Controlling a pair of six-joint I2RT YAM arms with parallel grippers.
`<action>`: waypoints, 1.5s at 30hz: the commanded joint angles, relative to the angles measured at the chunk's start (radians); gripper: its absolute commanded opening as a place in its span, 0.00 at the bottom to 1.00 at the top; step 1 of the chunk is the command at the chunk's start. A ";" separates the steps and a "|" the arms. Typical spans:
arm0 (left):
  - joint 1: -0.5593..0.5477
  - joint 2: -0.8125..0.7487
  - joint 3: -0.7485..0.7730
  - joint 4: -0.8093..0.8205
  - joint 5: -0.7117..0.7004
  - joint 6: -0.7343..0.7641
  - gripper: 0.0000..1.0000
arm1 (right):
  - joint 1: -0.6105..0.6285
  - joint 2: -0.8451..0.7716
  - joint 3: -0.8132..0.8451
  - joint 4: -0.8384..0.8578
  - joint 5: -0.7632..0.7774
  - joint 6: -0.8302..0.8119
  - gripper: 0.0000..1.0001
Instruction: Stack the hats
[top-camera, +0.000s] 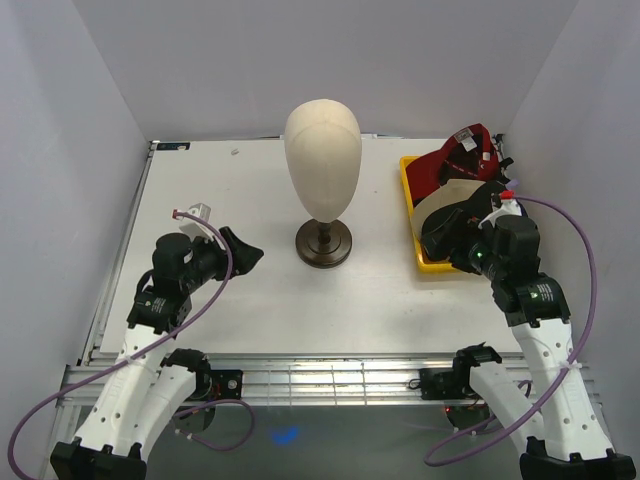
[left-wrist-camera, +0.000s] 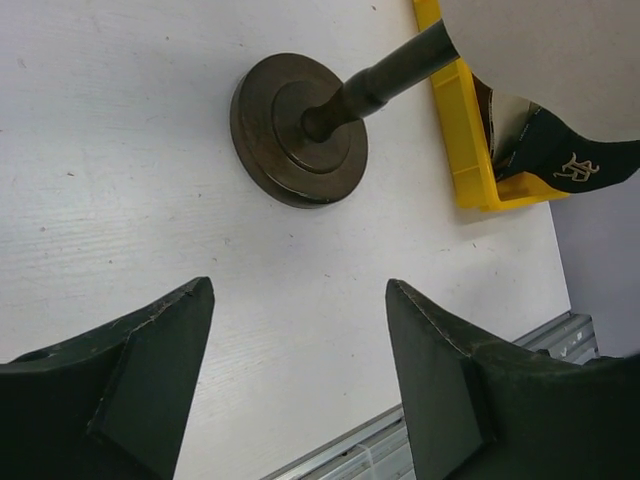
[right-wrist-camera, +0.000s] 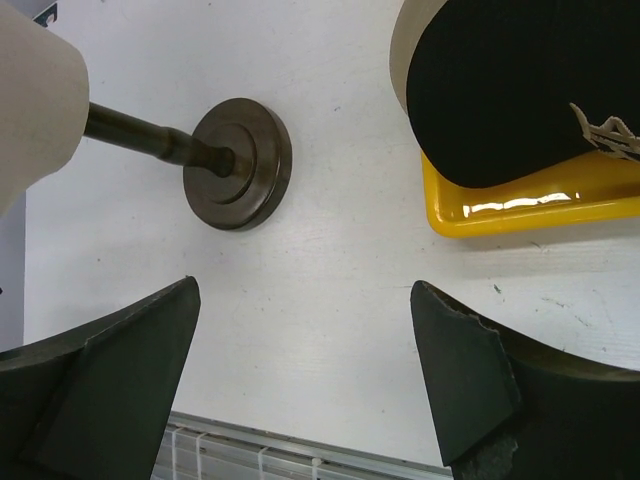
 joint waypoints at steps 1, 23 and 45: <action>-0.009 -0.019 -0.001 0.025 0.065 -0.056 0.79 | 0.004 0.003 0.037 -0.009 -0.009 -0.020 0.91; -0.900 0.237 0.015 0.298 -0.625 -0.238 0.73 | 0.004 0.147 0.218 -0.023 -0.018 -0.006 0.92; -0.953 1.215 0.687 0.727 -0.466 0.061 0.75 | 0.001 0.158 0.491 -0.095 -0.026 0.130 0.92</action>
